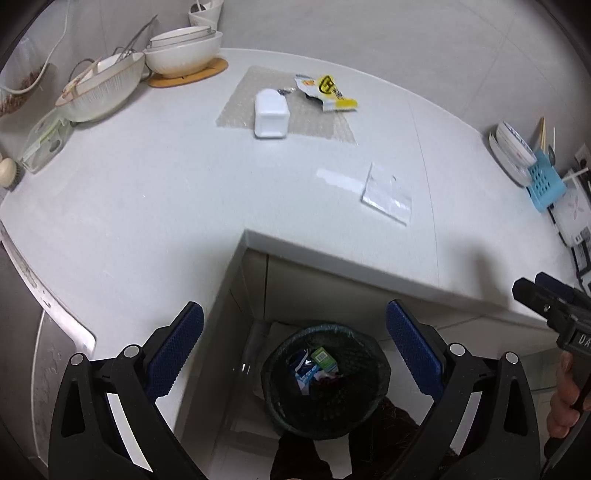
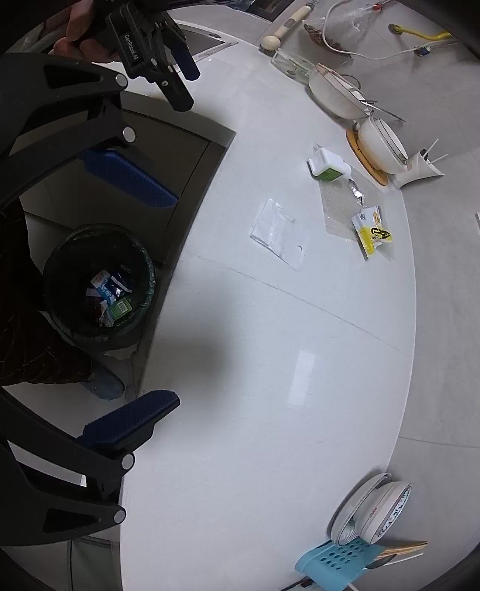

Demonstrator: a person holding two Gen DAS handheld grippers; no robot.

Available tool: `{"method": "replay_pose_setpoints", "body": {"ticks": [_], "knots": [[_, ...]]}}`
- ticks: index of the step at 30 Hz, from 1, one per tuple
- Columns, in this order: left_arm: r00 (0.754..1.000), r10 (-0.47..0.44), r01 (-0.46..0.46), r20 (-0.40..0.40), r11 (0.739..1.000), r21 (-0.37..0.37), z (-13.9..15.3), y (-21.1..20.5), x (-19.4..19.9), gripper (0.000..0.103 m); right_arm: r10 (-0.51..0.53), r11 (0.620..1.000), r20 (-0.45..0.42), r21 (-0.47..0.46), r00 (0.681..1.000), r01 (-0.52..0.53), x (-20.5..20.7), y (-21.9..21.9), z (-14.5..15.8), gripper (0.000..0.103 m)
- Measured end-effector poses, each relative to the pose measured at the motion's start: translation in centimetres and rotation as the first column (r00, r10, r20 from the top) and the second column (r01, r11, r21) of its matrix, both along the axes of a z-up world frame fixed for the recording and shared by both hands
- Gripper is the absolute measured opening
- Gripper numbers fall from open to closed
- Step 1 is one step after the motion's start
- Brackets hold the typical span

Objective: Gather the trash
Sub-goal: 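Raise both tools toward the white bottle and clear plastic bag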

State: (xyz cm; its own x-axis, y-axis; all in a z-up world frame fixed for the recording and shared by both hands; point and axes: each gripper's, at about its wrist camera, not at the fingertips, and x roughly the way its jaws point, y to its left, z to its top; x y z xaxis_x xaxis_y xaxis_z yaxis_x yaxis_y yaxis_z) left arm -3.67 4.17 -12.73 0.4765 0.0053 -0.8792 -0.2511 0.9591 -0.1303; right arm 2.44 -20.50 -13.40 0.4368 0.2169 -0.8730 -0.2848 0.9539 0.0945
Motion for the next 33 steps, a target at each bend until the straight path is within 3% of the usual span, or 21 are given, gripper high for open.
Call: {"method": "replay_pose_setpoints", "body": {"ticks": [14,25,33], "knots": [[0.998,0.063,-0.064,0.017,0.997,0.05,3.1,3.4,7.5,0.097,-0.058,0.998,-0.061,-0.03,0.996,0.057,5.2,2.6,0.3,0.095],[0.994,0.107,-0.104,-0.034,0.992,0.064,2.1,6.2,15.0,0.097,-0.108,0.994,-0.138,-0.03,0.984,0.105,9.4,6.1,-0.9,0.094],[0.988,0.123,-0.116,-0.094,0.99,0.08,-0.1,7.7,19.7,0.097,-0.149,0.989,-0.25,-0.029,0.957,0.147,13.0,8.9,-3.2,0.091]]}}
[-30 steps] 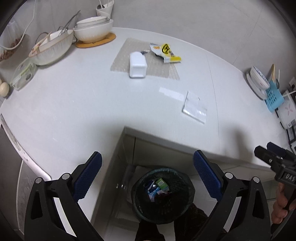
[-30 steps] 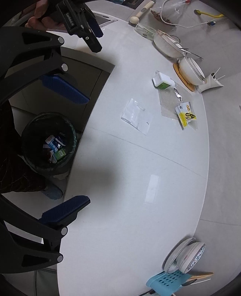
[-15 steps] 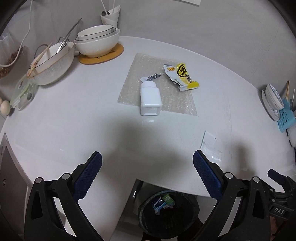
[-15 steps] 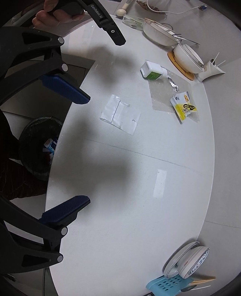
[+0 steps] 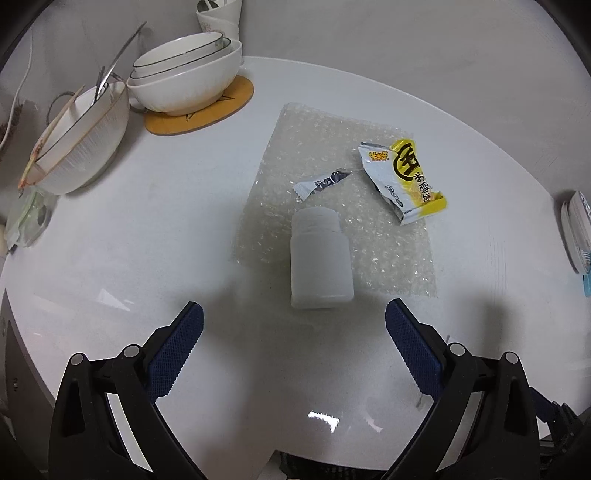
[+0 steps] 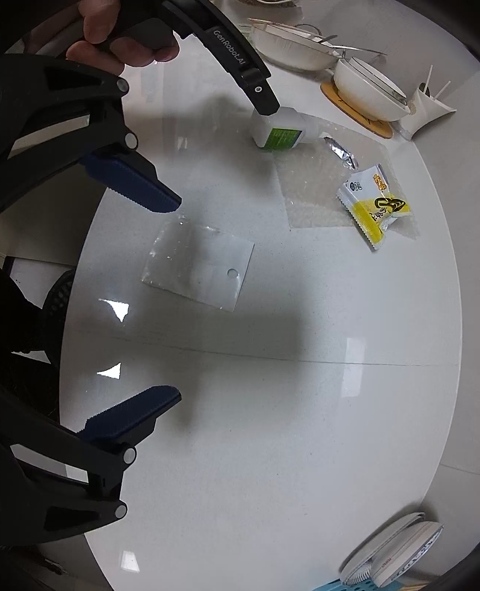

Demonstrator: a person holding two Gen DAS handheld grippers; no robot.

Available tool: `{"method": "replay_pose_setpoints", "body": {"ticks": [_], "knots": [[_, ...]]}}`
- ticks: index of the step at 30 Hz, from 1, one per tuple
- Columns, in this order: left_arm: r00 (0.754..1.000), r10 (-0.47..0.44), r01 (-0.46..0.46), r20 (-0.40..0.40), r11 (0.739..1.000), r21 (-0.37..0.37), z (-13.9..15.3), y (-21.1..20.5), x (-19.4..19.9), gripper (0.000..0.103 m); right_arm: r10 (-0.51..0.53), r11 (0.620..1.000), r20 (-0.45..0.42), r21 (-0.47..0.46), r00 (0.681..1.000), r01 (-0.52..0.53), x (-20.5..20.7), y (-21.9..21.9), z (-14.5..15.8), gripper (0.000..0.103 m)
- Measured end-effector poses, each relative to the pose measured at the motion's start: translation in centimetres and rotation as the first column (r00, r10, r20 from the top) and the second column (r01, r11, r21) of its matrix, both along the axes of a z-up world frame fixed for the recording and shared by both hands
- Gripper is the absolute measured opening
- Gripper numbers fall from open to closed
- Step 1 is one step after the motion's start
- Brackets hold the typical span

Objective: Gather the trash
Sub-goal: 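Raise both tools toward the white bottle and clear plastic bag, then grasp the white bottle with the left tool while the right tool grasps the clear plastic bag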

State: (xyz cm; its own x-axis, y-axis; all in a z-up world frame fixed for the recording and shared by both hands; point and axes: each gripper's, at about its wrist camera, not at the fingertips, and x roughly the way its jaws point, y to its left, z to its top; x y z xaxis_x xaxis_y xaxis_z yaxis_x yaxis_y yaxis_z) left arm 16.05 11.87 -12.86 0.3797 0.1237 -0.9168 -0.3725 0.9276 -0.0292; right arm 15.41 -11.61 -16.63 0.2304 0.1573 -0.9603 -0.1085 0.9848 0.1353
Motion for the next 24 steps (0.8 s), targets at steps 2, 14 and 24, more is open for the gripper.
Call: {"method": "replay_pose_setpoints", "body": {"ticks": [2,14,24], "knots": [[1.0,0.007,-0.007,-0.016,1.0,-0.001,-0.7,0.4,0.9,0.096,-0.013,1.0,-0.027,-0.003,1.0,0.013,0.8,0.6,-0.7,0.09],[0.996,0.008,-0.008,-0.085,1.0,0.001,-3.1,0.8,4.1,0.082,-0.079,0.994,-0.117,-0.082,0.99,0.07,2.4,4.2,-3.3,0.074],[0.993,-0.016,0.011,-0.12,0.999,-0.038,-3.9,0.4,4.1,0.041,-0.107,0.984,-0.143,-0.157,0.984,0.084,2.4,6.0,-3.4,0.011]]}}
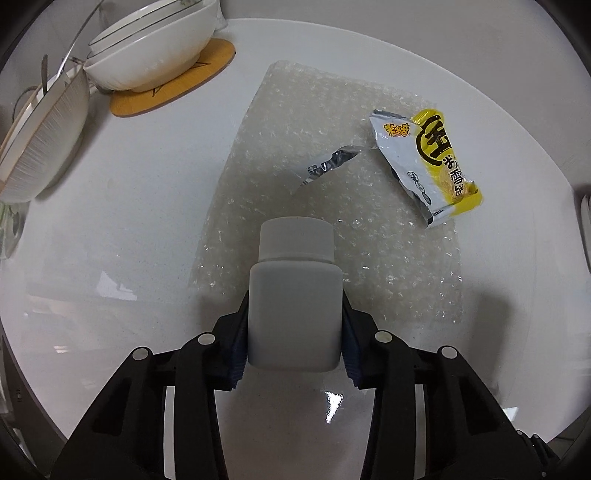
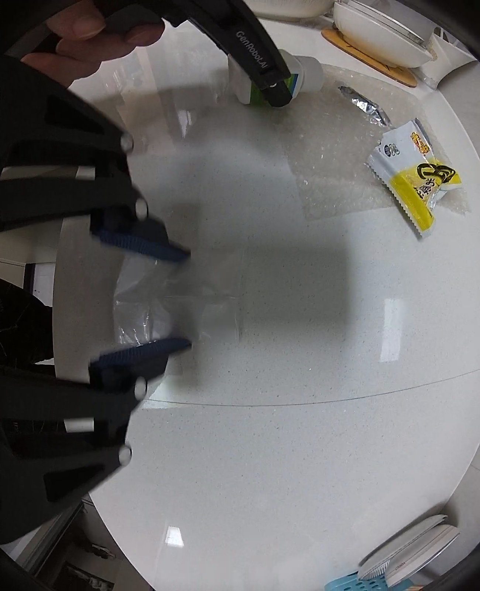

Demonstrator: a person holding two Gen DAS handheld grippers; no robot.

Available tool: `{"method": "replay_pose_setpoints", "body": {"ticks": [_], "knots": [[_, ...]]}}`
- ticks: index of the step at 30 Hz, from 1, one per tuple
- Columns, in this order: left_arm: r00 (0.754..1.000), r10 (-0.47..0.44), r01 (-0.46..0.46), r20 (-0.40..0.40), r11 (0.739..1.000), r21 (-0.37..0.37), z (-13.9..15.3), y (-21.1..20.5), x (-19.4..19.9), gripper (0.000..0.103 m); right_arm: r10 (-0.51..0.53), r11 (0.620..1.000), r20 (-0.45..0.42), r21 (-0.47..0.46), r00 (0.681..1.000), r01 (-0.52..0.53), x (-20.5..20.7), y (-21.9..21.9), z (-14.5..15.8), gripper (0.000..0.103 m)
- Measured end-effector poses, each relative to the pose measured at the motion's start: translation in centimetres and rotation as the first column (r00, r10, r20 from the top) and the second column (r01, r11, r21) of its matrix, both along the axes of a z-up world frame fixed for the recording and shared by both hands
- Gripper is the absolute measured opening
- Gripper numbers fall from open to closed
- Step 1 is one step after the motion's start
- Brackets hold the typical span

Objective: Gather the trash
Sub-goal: 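Grasp the white bottle with the left tool while the right tool grasps the clear plastic bag, then carry the white bottle and plastic bag down over the wastebasket with both tools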

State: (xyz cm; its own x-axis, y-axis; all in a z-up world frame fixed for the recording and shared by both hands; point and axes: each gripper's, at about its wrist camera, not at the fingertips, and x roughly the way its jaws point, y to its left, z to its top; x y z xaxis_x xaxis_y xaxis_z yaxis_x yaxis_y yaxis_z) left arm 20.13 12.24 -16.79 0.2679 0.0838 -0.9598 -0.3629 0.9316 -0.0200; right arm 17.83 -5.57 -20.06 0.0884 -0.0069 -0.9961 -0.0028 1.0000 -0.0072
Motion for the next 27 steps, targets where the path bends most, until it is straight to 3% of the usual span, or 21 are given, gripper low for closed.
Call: {"method": "replay_pose_setpoints", "body": {"ticks": [4,13,27], "knots": [[1.0,0.013,-0.013,0.02,1.0,-0.027,0.9,0.4,-1.2,0.041,-0.003,1.0,-0.021,0.024,1.0,0.003,0.1,-0.2,0.0,0.005],[0.997,0.015,-0.012,0.072,0.999,-0.036,3.6,0.8,-4.9,0.041,-0.023,0.975,-0.052,0.219,0.998,0.034,0.6,-2.9,-0.4,0.002],[0.994,-0.01,0.016,0.106,0.998,-0.055,4.6,-0.8,-8.6,0.041,0.011,0.962,0.001,0.272,1.0,-0.011,0.0,-5.6,0.8,0.002]]}}
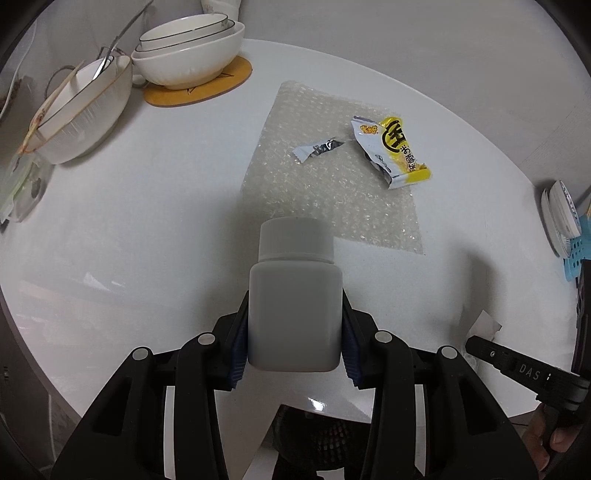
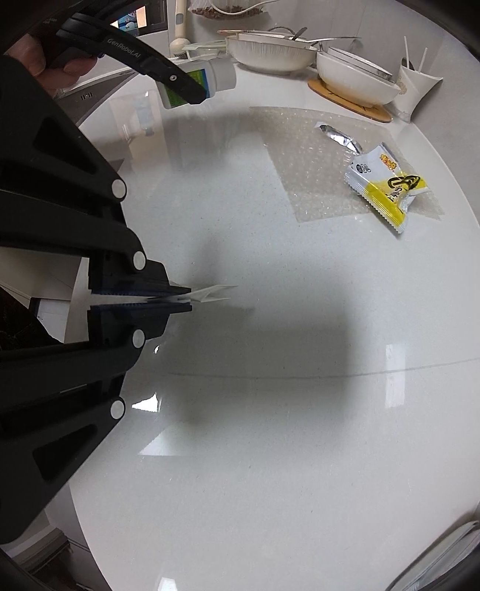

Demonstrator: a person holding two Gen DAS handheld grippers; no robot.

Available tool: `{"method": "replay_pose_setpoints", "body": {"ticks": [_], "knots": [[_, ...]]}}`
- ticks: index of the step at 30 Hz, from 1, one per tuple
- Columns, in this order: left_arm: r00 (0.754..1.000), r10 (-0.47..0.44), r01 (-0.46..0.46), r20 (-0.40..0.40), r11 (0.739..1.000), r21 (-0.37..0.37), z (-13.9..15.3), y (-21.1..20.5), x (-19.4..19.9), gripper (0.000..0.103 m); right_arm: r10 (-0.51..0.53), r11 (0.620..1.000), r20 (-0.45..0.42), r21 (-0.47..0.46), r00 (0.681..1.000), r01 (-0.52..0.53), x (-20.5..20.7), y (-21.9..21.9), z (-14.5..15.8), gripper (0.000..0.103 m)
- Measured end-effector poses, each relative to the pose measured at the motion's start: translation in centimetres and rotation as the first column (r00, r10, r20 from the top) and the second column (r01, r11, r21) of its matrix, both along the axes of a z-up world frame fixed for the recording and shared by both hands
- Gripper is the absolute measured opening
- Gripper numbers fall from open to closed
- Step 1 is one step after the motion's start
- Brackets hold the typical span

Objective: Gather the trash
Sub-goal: 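Carry the white bottle and plastic bag down over the wastebasket with both tools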

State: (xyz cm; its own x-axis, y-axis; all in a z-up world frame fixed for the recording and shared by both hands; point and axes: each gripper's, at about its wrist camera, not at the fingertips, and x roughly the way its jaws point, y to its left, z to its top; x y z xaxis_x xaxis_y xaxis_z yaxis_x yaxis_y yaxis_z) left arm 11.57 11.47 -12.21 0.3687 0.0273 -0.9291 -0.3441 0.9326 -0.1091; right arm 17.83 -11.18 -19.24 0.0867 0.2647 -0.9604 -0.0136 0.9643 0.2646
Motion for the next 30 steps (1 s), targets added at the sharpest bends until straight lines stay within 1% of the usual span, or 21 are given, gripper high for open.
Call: {"method": "replay_pose_setpoints", "body": {"ticks": [3,6,13,15,21,25,28,30], "knots": [[1.0,-0.013,0.013,0.007,1.0,0.0,0.5,-0.8,-0.8,0.041,0.006,1.0,0.017,0.01,1.0,-0.006,-0.9,-1.3,0.9,0.002],[1.0,-0.024,0.024,0.016,1.0,-0.003,1.0,-1.5,-1.7,0.041,0.013,1.0,0.047,0.009,0.999,-0.013,-1.4,-1.5,1.9,0.002],[0.998,-0.053,0.053,0.034,0.999,-0.002,2.0,-3.5,-3.8,0.041,0.05,0.998,0.137,-0.036,0.989,-0.045,-3.4,-2.6,4.4,0.002],[0.997,-0.063,0.063,0.041,0.998,-0.003,2.2,-4.1,-4.4,0.041,0.066,0.996,0.171,-0.068,0.983,-0.055,-4.1,-2.9,5.0,0.002],[0.994,-0.094,0.094,0.051,0.995,0.014,2.8,-6.2,-6.3,0.041,0.132,0.987,0.263,-0.122,0.956,-0.103,-6.6,-3.6,6.8,0.002],[0.991,-0.123,0.122,0.061,0.992,0.012,3.0,-7.7,-7.5,0.041,0.145,0.985,0.294,-0.137,0.945,-0.109,-7.9,-4.5,7.6,0.002],[0.989,-0.133,0.132,0.069,0.991,0.025,3.2,-8.8,-8.4,0.041,0.139,0.986,0.301,-0.129,0.944,-0.104,-8.8,-5.3,7.8,0.002],[0.987,-0.141,0.139,0.077,0.99,0.019,3.2,-9.6,-9.0,0.041,0.136,0.986,0.305,-0.13,0.943,-0.101,-9.5,-5.7,7.8,0.002]]}}
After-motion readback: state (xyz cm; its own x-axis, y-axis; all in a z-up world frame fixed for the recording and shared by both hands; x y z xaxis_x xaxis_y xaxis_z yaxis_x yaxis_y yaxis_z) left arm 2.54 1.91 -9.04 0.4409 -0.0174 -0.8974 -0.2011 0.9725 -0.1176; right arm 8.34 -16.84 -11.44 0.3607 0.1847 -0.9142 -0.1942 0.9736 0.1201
